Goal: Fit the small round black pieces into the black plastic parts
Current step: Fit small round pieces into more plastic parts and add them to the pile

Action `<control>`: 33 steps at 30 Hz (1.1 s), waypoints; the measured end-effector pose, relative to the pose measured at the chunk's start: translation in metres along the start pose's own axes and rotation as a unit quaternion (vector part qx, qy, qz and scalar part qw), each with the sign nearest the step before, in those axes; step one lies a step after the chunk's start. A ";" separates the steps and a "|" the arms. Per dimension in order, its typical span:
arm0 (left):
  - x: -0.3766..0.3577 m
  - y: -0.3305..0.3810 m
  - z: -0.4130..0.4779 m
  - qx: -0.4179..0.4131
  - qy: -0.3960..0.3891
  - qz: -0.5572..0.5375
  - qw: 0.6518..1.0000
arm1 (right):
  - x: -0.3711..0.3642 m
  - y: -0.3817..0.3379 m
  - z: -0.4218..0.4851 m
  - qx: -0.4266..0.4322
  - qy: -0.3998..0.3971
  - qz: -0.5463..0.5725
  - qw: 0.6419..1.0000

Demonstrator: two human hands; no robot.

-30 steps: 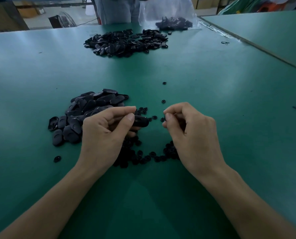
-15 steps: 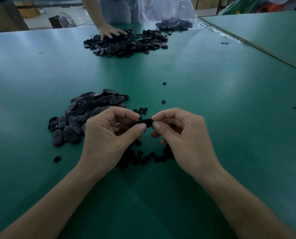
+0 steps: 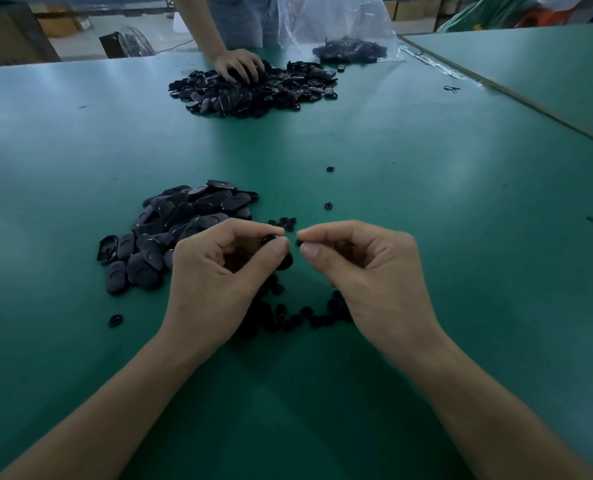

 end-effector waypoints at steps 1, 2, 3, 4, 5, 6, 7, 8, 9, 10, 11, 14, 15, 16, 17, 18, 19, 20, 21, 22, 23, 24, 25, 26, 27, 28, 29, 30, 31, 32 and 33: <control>0.000 0.001 0.000 0.001 0.004 -0.012 1.000 | 0.000 0.001 0.000 -0.008 0.000 -0.004 1.000; -0.001 0.001 0.000 0.004 0.008 -0.026 1.000 | 0.000 0.001 0.000 -0.016 0.000 -0.013 1.000; -0.001 0.001 0.000 0.009 0.009 -0.038 0.999 | 0.000 0.001 0.000 -0.023 0.001 -0.024 0.999; -0.001 0.001 0.000 0.013 0.009 -0.047 0.999 | 0.000 0.002 -0.001 -0.030 0.003 -0.034 0.999; -0.001 0.001 0.000 0.017 0.009 -0.053 0.998 | 0.000 0.002 -0.001 -0.036 0.004 -0.042 0.998; -0.001 0.000 0.001 0.019 0.010 -0.057 0.998 | 0.000 0.003 -0.002 -0.042 0.006 -0.048 0.998; -0.001 0.000 0.001 0.021 0.012 -0.060 0.998 | 0.000 0.003 -0.002 -0.049 0.008 -0.052 0.997; -0.002 0.000 0.001 0.022 0.014 -0.063 0.998 | 0.000 0.004 -0.002 -0.055 0.011 -0.054 0.997; -0.001 0.000 0.001 0.023 0.014 -0.062 0.998 | 0.000 0.004 -0.002 -0.059 0.013 -0.055 0.997; -0.001 0.000 0.001 0.023 0.014 -0.057 0.998 | 0.000 0.004 -0.002 -0.059 0.015 -0.059 0.996; -0.001 0.000 0.001 0.023 0.013 -0.051 0.998 | 0.000 0.004 -0.002 -0.058 0.014 -0.065 0.996; -0.002 0.000 0.001 0.026 0.005 -0.052 0.998 | -0.001 0.003 -0.003 -0.054 0.001 -0.086 0.995; -0.002 0.000 0.000 0.027 0.002 -0.056 0.998 | -0.002 0.003 -0.003 -0.053 -0.002 -0.090 0.995; -0.002 -0.001 0.000 0.028 -0.002 -0.059 0.998 | -0.002 0.003 -0.003 -0.052 -0.002 -0.093 0.994; -0.002 -0.001 0.000 0.028 -0.008 -0.062 0.998 | -0.002 0.003 -0.004 -0.051 -0.001 -0.095 0.994; -0.003 -0.002 -0.001 0.028 -0.013 -0.061 0.998 | -0.002 0.003 -0.003 -0.050 0.000 -0.098 0.994; -0.003 -0.002 -0.001 0.028 -0.018 -0.057 0.998 | -0.001 0.002 -0.004 -0.050 0.001 -0.099 0.994; -0.003 -0.003 -0.001 0.028 -0.022 -0.052 0.998 | -0.001 0.002 -0.004 -0.050 0.000 -0.101 0.994; -0.004 -0.003 -0.001 0.029 -0.024 -0.047 0.998 | -0.001 0.001 -0.004 -0.051 -0.002 -0.103 0.993; -0.004 -0.003 -0.002 0.029 -0.025 -0.046 0.998 | -0.001 0.001 -0.004 -0.052 -0.004 -0.104 0.993; -0.003 -0.003 -0.002 0.028 -0.025 -0.044 0.998 | -0.001 0.000 -0.004 -0.052 -0.004 -0.106 0.993; -0.004 -0.003 -0.002 0.027 -0.026 -0.041 0.998 | -0.001 0.000 -0.005 -0.051 -0.004 -0.109 0.993; -0.004 -0.003 -0.002 0.024 -0.029 -0.037 0.999 | -0.002 0.000 -0.005 -0.051 -0.002 -0.112 0.992; -0.004 -0.003 -0.002 0.021 -0.031 -0.034 0.999 | -0.002 -0.001 -0.005 -0.051 0.000 -0.116 0.992; -0.004 -0.003 -0.002 0.019 -0.035 -0.031 0.999 | -0.002 -0.001 -0.005 -0.052 0.002 -0.119 0.992; -0.004 -0.002 -0.002 0.017 -0.039 -0.030 0.999 | -0.003 -0.001 -0.005 -0.053 0.005 -0.123 0.991; -0.004 -0.002 -0.002 0.016 -0.044 -0.028 0.999 | -0.003 -0.002 -0.006 -0.054 0.008 -0.128 0.990; -0.005 -0.002 -0.002 0.014 -0.049 -0.025 0.998 | -0.002 -0.002 -0.006 -0.055 0.012 -0.136 0.989; -0.005 -0.001 -0.002 0.011 -0.054 -0.021 0.998 | -0.002 -0.002 -0.006 -0.055 0.016 -0.146 0.988; -0.005 -0.001 -0.002 0.007 -0.058 -0.017 0.998 | -0.002 -0.002 -0.006 -0.055 0.018 -0.154 0.986; -0.005 -0.001 -0.002 0.003 -0.060 -0.012 0.998 | -0.002 -0.002 -0.006 -0.055 0.020 -0.160 0.985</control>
Point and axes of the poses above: each hand's wrist, its own z-axis towards the middle knuckle, its own x-axis out of the back of the hand, y = z × x, the point moved 1 cm from there along z, towards the middle knuckle, and after that the axes turned 15 degrees about -y, right-handed, at the moved point
